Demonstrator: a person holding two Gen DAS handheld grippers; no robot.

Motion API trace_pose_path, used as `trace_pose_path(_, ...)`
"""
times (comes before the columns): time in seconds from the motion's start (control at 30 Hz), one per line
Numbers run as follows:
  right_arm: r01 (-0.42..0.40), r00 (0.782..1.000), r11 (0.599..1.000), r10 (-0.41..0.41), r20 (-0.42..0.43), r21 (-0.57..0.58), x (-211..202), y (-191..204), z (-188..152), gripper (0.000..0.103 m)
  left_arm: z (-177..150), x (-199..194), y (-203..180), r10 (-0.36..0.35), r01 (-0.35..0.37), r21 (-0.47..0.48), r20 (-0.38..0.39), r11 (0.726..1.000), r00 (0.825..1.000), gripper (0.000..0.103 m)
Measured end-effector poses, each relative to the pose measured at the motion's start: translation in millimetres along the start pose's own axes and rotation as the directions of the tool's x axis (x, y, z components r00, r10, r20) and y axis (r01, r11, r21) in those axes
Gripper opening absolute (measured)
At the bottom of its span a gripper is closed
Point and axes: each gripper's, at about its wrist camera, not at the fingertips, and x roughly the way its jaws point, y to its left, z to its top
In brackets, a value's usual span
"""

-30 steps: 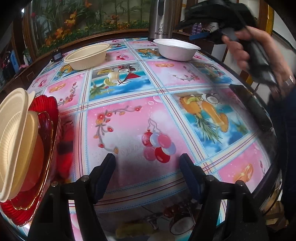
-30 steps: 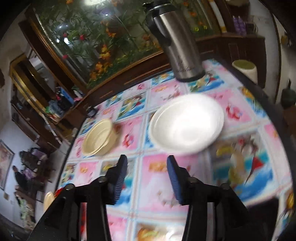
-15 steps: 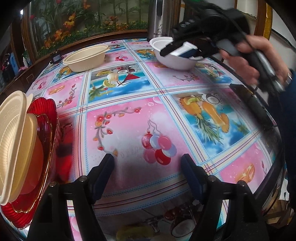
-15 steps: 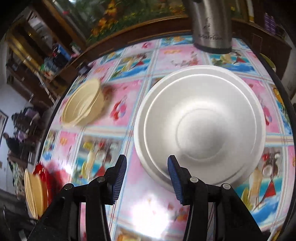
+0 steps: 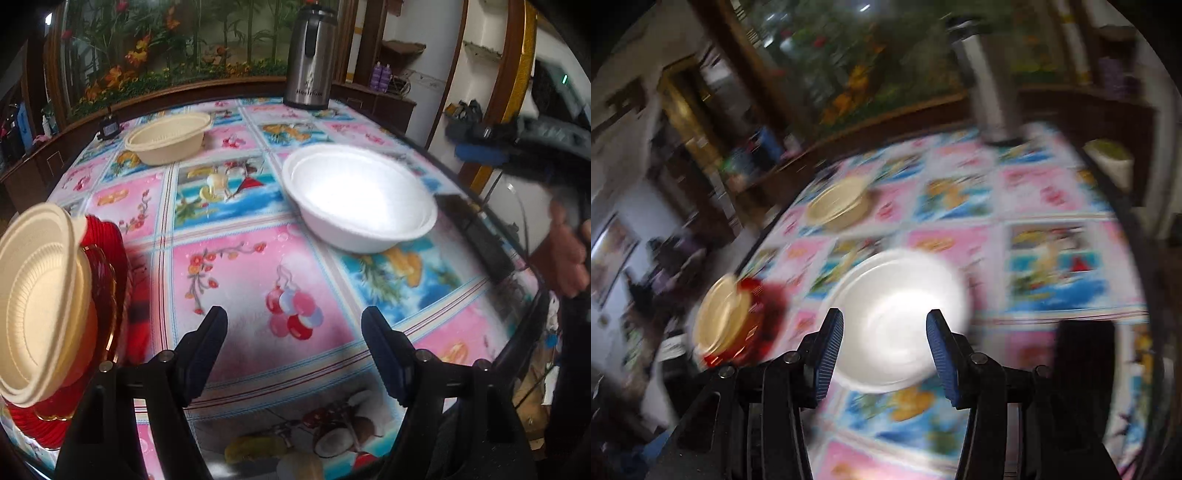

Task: Organize plates and bowls
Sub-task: 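Lift the white foam bowl and carry it toward the plate stack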

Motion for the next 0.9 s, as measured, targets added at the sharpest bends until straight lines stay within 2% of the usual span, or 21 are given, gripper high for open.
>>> trace_pose_path(0.07, 0.0, 1.0, 0.998, 0.0, 0.005, 0.057, 2, -16, 0, 0.05, 8, -6, 2, -0.03, 0.03, -0.022, 0.01, 0.999, 1.0, 0.074)
trace_pose_path(0.1, -0.005, 1.0, 0.997, 0.005, -0.002, 0.083, 5, -22, -1, 0.045, 14, -8, 5, -0.045, 0.046, -0.043, 0.016, 0.998, 0.999, 0.072)
trace_pose_path(0.13, -0.011, 1.0, 0.995, 0.012, -0.011, 0.103, 8, -25, -4, 0.042, 21, -8, 7, -0.057, 0.058, -0.065, 0.016, 0.996, 0.998, 0.066)
trace_pose_path(0.17, -0.02, 1.0, 0.992, 0.023, -0.019, 0.123, 13, -30, -6, 0.037, 26, -7, 9, -0.071, 0.072, -0.082, 0.013, 0.994, 0.997, 0.055)
trace_pose_path(0.23, -0.021, 0.999, 0.99, 0.026, -0.03, 0.143, 22, -30, -6, 0.032, 41, 1, 12, -0.09, 0.09, -0.112, 0.007, 0.99, 0.996, 0.047)
trace_pose_path(0.27, -0.024, 0.999, 0.988, 0.03, -0.039, 0.153, 27, -31, -7, 0.029, 46, 5, 14, -0.085, 0.085, -0.124, 0.003, 0.989, 0.996, 0.047)
trace_pose_path(0.4, -0.05, 0.997, 0.986, 0.058, -0.051, 0.16, 36, -24, -12, 0.029, 67, 21, 19, -0.117, 0.116, -0.185, 0.005, 0.976, 0.993, 0.047)
trace_pose_path(0.53, -0.048, 0.995, 0.985, 0.062, -0.077, 0.165, 45, -24, -15, 0.028, 79, 37, 17, -0.092, 0.091, -0.188, 0.0, 0.978, 0.996, 0.047)
trace_pose_path(0.6, -0.054, 0.994, 0.984, 0.07, -0.085, 0.171, 51, -26, -16, 0.022, 81, 45, 16, -0.093, 0.09, -0.193, -0.007, 0.977, 0.996, 0.047)
trace_pose_path(0.67, -0.056, 0.993, 0.983, 0.072, -0.089, 0.176, 55, -27, -17, 0.017, 82, 54, 14, -0.071, 0.066, -0.182, -0.021, 0.981, 0.997, 0.035)
trace_pose_path(0.8, -0.065, 0.992, 0.98, 0.085, -0.096, 0.188, 59, -29, -20, 0.016, 80, 63, 13, -0.044, 0.038, -0.163, -0.033, 0.986, 0.998, 0.031)
trace_pose_path(0.87, -0.06, 0.993, 0.983, 0.077, -0.093, 0.175, 60, -27, -21, 0.014, 80, 66, 11, -0.039, 0.033, -0.146, -0.035, 0.989, 0.999, 0.024)
trace_pose_path(0.9, -0.06, 0.993, 0.983, 0.077, -0.092, 0.175, 61, -27, -21, 0.014, 79, 67, 9, -0.024, 0.019, -0.135, -0.034, 0.991, 0.999, 0.024)
